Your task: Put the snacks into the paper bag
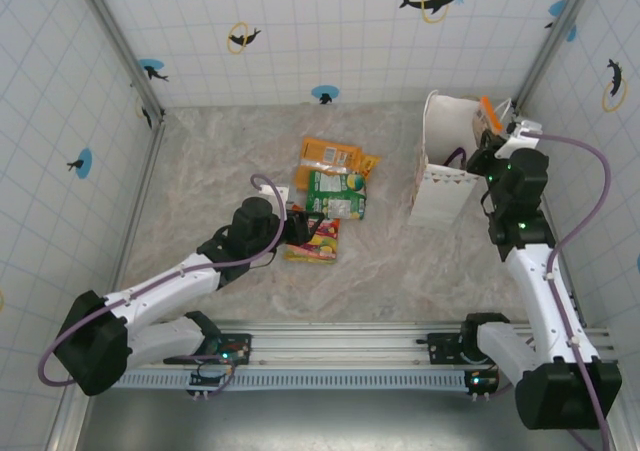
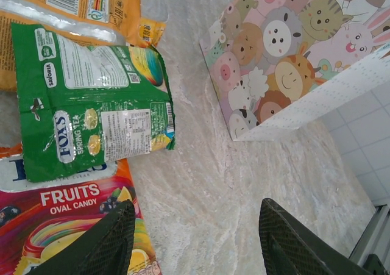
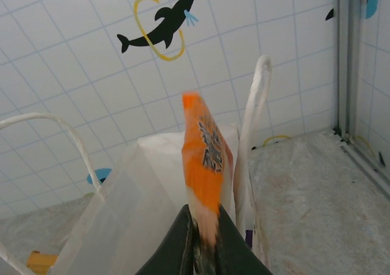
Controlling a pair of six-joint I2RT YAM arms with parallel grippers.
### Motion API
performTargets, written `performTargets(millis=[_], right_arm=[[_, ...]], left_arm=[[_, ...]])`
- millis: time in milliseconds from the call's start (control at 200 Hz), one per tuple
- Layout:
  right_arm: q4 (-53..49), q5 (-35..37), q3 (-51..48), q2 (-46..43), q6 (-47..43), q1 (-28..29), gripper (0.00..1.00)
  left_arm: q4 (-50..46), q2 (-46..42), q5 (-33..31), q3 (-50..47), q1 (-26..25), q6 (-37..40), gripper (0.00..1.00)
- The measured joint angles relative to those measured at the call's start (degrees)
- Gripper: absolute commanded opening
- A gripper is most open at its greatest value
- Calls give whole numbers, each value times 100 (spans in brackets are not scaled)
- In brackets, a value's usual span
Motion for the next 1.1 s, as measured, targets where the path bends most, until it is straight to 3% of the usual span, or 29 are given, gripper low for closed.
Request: performTargets(millis=[140, 200, 490, 786, 1096], right_arm=[[31, -328, 0, 48, 127, -142, 38], [9, -444, 4, 74, 199, -184, 43], [-229, -861, 35, 96, 221, -199, 45], [-579, -1886, 42, -413, 332, -107, 47], [-1132, -2730, -26, -1075, 378, 1038, 53]], left_arm=[[2, 0, -48, -9, 0, -46, 56], [4, 0, -90, -28, 0, -101, 56], [-98, -9, -205, -92, 0, -149, 56], [-219, -9, -297, -92, 85, -293, 61], [-461, -28, -258, -190, 352, -424, 63]])
